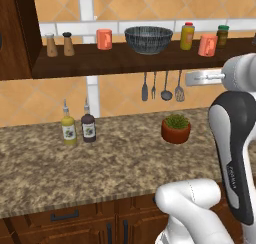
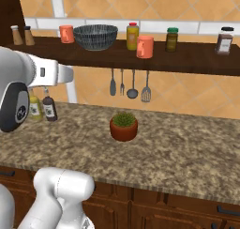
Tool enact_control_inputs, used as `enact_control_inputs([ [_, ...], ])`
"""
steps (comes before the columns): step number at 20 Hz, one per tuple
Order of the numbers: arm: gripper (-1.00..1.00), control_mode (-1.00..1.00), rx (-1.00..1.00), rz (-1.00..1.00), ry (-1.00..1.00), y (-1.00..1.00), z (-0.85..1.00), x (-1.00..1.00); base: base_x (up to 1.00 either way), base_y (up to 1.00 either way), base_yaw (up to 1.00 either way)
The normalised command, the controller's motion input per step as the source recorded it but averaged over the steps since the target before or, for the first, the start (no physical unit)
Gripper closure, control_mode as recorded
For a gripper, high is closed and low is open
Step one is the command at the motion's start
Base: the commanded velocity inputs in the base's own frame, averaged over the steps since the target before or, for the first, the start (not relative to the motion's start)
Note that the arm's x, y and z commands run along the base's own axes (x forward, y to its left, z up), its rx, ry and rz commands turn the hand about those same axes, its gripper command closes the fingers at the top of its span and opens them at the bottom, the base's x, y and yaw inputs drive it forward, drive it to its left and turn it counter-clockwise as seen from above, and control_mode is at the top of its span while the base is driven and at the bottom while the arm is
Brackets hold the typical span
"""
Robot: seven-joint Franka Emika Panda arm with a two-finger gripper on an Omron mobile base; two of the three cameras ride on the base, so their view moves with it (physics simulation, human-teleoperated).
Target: Gather all objects into one cabinet and sort the glasses and bowls to opposite sides.
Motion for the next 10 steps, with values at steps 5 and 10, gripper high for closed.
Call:
enact_control_inputs([
  [5,-1.00,1.00,0.00,0.00,0.00,0.00,0.00,0.00,-0.16,0.00,0.00],
  [10,-1.00,1.00,0.00,0.00,0.00,0.00,0.00,0.00,-0.11,0.07,0.03],
])
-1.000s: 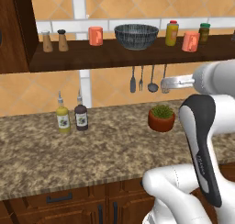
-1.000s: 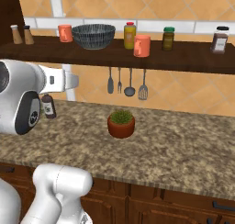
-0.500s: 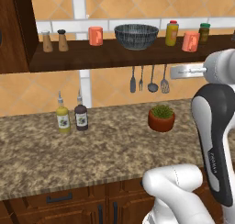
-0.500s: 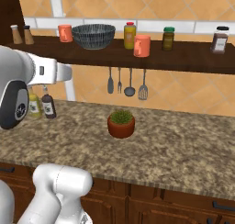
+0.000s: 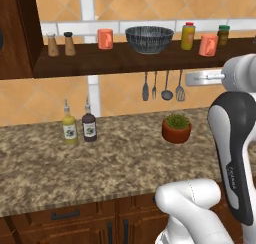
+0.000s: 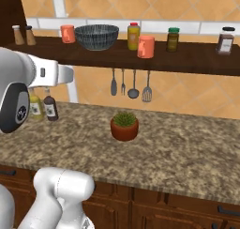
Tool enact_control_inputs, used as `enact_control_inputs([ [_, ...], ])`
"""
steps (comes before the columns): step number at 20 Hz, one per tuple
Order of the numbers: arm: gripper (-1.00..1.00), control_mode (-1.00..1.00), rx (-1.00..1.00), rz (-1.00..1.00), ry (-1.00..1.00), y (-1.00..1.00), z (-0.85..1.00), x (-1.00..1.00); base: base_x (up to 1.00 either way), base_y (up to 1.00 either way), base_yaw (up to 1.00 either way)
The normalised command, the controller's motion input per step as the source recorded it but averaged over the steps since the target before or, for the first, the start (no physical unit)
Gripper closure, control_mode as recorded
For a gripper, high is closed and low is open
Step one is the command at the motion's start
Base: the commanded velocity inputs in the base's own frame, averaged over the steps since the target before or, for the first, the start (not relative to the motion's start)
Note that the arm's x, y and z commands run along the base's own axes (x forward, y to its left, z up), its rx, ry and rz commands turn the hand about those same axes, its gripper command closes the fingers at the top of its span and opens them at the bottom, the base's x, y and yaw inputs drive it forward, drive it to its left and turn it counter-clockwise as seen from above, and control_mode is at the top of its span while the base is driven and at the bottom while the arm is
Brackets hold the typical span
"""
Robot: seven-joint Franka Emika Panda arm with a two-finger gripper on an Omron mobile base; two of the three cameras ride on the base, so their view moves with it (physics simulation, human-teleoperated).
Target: Gather all objects into one cabinet and sort the glasses and bowls to opposite sides.
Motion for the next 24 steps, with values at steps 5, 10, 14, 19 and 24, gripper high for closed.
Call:
enact_control_inputs([
  [5,-1.00,1.00,0.00,0.00,0.00,0.00,0.00,0.00,-0.04,-0.25,-0.10],
  [10,-1.00,1.00,0.00,0.00,0.00,0.00,0.00,0.00,-0.07,-0.23,-0.21],
  [14,-1.00,1.00,0.00,0.00,0.00,0.00,0.00,0.00,0.03,-0.10,-0.18],
  [19,-1.00,1.00,0.00,0.00,0.00,0.00,0.00,0.00,-0.11,-0.06,-0.07],
  [24,-1.00,1.00,0.00,0.00,0.00,0.00,0.00,0.00,-0.64,-0.34,-0.18],
])
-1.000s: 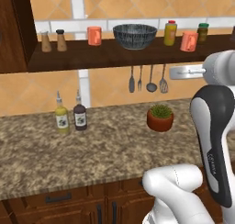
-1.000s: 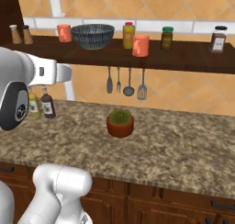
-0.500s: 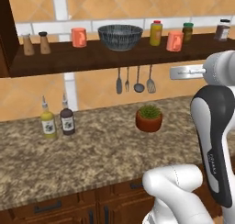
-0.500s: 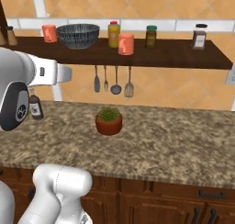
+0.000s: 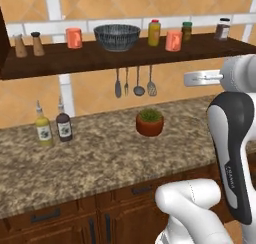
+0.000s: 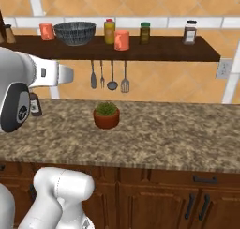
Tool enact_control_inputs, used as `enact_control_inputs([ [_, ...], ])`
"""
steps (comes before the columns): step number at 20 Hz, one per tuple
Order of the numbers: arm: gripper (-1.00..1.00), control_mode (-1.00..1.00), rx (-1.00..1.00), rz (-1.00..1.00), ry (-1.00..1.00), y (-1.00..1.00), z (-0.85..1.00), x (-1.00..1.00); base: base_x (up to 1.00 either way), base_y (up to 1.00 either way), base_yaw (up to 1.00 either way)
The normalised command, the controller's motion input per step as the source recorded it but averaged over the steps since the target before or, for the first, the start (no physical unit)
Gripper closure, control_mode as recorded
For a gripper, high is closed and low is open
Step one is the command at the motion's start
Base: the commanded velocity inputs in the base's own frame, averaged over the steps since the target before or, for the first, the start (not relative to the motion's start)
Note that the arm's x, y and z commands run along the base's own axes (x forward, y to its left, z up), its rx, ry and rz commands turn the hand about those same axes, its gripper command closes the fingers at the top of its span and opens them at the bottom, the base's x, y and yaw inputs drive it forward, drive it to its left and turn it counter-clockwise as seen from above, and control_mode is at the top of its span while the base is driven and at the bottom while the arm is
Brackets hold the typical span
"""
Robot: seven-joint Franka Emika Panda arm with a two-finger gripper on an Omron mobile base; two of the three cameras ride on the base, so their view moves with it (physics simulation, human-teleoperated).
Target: Gather all objects into one cabinet and sort the glasses and bowls to opposite sides.
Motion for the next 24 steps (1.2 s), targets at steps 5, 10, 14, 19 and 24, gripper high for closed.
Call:
enact_control_inputs([
  [5,-1.00,1.00,0.00,0.00,0.00,0.00,0.00,0.00,-0.71,-0.24,-0.34],
  [10,-1.00,1.00,0.00,0.00,0.00,0.00,0.00,0.00,-0.23,-0.25,-0.56],
  [14,-1.00,1.00,0.00,0.00,0.00,0.00,0.00,0.00,0.00,-0.05,-0.72],
  [19,-1.00,1.00,0.00,0.00,0.00,0.00,0.00,0.00,0.00,-0.05,-0.77],
  [24,-1.00,1.00,0.00,0.00,0.00,0.00,0.00,0.00,0.00,-0.10,-0.80],
])
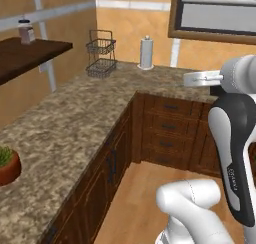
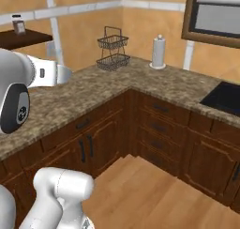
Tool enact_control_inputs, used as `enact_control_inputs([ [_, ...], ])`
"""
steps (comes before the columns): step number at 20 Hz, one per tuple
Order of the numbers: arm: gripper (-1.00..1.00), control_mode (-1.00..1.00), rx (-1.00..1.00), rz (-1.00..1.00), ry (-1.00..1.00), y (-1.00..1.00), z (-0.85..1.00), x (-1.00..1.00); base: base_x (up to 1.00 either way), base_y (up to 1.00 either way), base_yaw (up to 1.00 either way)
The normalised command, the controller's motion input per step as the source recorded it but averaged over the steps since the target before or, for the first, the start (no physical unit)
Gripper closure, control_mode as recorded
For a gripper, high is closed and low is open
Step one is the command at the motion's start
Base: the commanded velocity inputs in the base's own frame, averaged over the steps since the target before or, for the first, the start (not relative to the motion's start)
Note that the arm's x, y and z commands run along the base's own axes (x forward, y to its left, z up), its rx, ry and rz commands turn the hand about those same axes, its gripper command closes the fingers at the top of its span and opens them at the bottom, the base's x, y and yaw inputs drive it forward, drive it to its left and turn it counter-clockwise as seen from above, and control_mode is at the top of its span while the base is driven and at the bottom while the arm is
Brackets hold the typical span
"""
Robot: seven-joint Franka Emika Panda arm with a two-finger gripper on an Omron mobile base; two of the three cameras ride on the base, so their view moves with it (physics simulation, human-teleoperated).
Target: Gather all objects into one cabinet and sort the glasses and bowls to opposite sides.
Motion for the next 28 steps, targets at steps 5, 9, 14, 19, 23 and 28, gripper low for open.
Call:
enact_control_inputs([
  [5,-1.00,1.00,0.00,0.00,0.00,0.00,0.00,0.00,0.00,-0.12,-0.80],
  [9,-1.00,1.00,0.00,0.00,0.00,0.00,0.00,0.00,0.00,-0.13,-0.80],
  [14,-1.00,1.00,0.00,0.00,0.00,0.00,0.00,0.00,0.00,-0.38,-0.70],
  [19,-1.00,1.00,0.00,0.00,0.00,0.00,0.00,0.00,0.00,-0.65,-0.64],
  [23,-1.00,1.00,0.00,0.00,0.00,0.00,0.00,0.00,0.01,-0.80,-0.57],
  [28,-1.00,1.00,0.00,0.00,0.00,0.00,0.00,0.00,0.00,-0.66,-0.57],
])
